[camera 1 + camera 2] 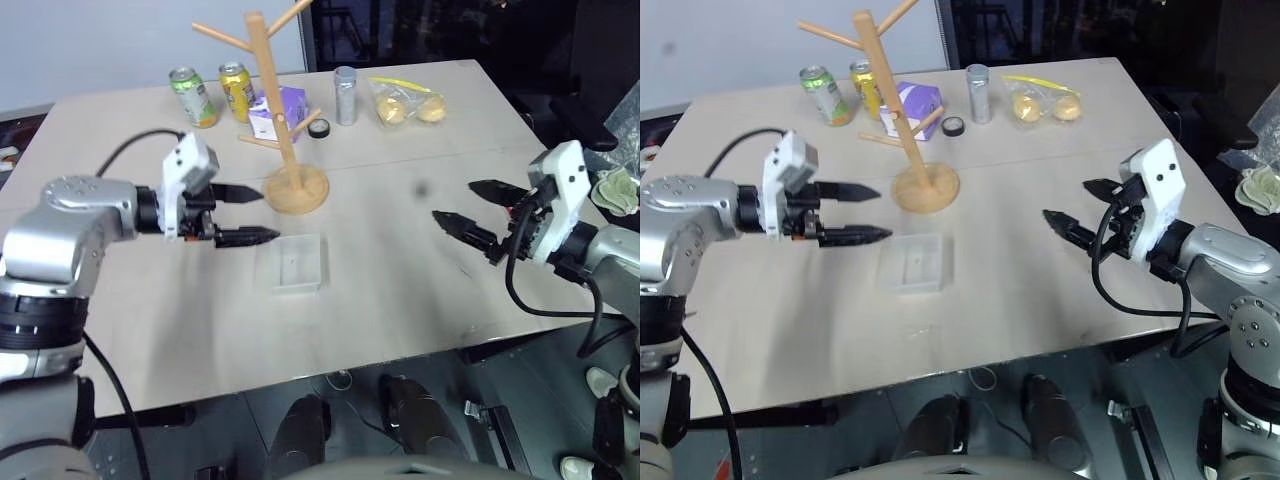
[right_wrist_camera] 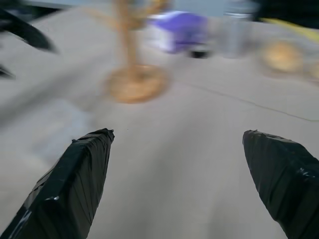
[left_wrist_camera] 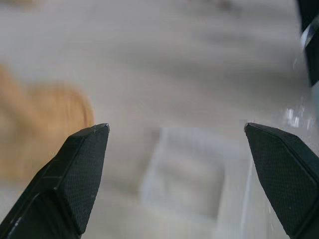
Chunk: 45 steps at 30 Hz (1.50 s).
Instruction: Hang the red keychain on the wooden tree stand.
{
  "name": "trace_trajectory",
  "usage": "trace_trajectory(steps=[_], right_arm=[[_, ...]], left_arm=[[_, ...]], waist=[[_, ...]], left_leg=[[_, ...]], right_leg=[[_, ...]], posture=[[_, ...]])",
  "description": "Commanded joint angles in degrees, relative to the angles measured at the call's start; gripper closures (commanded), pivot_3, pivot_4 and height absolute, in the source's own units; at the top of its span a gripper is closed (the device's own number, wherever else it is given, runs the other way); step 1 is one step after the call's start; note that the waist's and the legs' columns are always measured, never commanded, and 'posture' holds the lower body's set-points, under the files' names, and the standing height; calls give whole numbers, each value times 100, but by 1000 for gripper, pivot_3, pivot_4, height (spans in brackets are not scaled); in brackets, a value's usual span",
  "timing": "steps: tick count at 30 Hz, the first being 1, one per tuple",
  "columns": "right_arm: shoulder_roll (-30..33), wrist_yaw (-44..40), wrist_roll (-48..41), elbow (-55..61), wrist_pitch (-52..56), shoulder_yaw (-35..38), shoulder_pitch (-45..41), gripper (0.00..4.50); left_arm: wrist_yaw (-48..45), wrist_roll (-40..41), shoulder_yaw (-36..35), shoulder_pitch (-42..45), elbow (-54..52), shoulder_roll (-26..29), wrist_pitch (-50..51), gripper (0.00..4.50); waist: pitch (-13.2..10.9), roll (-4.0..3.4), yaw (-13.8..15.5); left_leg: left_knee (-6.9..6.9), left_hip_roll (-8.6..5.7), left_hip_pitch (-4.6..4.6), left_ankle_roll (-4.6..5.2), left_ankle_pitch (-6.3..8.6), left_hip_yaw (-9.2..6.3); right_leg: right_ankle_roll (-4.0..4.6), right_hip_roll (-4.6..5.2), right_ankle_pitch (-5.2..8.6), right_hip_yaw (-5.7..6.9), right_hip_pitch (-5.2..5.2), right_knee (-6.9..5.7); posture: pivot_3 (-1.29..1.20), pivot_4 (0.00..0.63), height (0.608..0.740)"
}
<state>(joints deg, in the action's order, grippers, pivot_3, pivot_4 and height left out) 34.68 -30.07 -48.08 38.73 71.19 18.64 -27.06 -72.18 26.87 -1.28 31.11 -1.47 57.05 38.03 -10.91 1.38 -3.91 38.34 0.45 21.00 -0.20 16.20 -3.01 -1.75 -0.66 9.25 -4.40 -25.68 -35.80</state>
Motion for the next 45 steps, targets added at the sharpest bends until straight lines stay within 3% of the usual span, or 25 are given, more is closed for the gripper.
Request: trace_trajectory(steps=[1, 9, 17, 20, 27, 28, 30, 34, 38, 42, 45], right_arm=[[393, -563, -523, -215, -40, -149, -332, 49], [1030, -1183, -626, -515, -398, -673, -575, 49], [1120, -940, -1293, -457, -195, -554, -704, 49], [1157, -776, -1472, -419, -188, -521, -685, 0], [1213, -556, -1527, -333, -366, -563, -529, 0], [1219, -542, -1527, -318, -389, -572, -512, 0], [1232, -524, -1520, -298, -439, -600, -491, 0], [1170, -440, -1516, -306, -549, -649, -530, 0], [903, -280, -1521, -304, -700, -873, -701, 0], [578, -221, -1228, -267, -965, -1330, -845, 0], [436, -319, -933, -308, -1214, -1675, -887, 0]], left_arm=[[110, -360, 102, 39, 33, -70, -549, 0], [-158, -1215, 1193, 449, 760, -857, -1558, 0], [-688, -1877, 1770, 1137, 1922, -1260, -2553, 0], [-799, -2062, 1845, 1402, 2318, -1431, -2813, 840], [-854, -2229, 1809, 1698, 2971, -1690, -3159, 4223], [-851, -2244, 1799, 1718, 3013, -1705, -3193, 4462], [-867, -2244, 1755, 1733, 3034, -1704, -3205, 4462], [-838, -1965, 1412, 1593, 2598, -1512, -2627, 4462], [-520, -1392, 550, 1168, 1811, -1026, -1350, 4462], [293, -938, -676, 427, 1313, -553, -311, 4462], [1601, -1073, -1552, 0, 1461, -598, -53, 4462]], waist=[[-1, 2, 58], [0, 5, 157], [1, 5, 132], [0, 5, 149], [1, 6, 150], [1, 6, 152], [1, 6, 156], [1, 6, 141], [1, 6, 78], [1, 6, -18], [1, 6, 16]], left_leg=[[1, -6, 3, 0, 0, -1], [3, -26, 19, 1, 1, 3], [5, -23, 19, 2, 1, 2], [5, -22, 20, 2, 1, 0], [13, -25, 29, 2, 1, -5], [13, -25, 29, 2, 1, -6], [13, -25, 28, 2, 1, -9], [15, -24, 28, 3, 1, -11], [13, -16, 26, 3, 1, -10], [8, -6, 24, 3, 1, -23], [8, -6, 21, 2, 1, -30]], right_leg=[[0, 8, 0, 2, 0, 2], [-6, 33, 0, 6, -1, 16], [-26, 30, -13, 6, -2, 9], [-27, 29, -13, 8, -3, 7], [-29, 32, -14, 11, -3, 8], [-29, 32, -14, 11, -3, 7], [-29, 32, -15, 13, -3, 5], [-29, 31, -14, 14, -3, 2], [-29, 23, -14, 14, -5, -1], [-28, 17, -14, 26, -10, -4], [-28, 19, -13, 33, -8, -5]], posture=[[0, 150, 740], [0, 150, 740], [0, 150, 740], [0, 150, 740], [0, 150, 740], [0, 150, 740], [0, 150, 740], [0, 150, 740], [0, 150, 740], [0, 150, 740], [0, 150, 740]])
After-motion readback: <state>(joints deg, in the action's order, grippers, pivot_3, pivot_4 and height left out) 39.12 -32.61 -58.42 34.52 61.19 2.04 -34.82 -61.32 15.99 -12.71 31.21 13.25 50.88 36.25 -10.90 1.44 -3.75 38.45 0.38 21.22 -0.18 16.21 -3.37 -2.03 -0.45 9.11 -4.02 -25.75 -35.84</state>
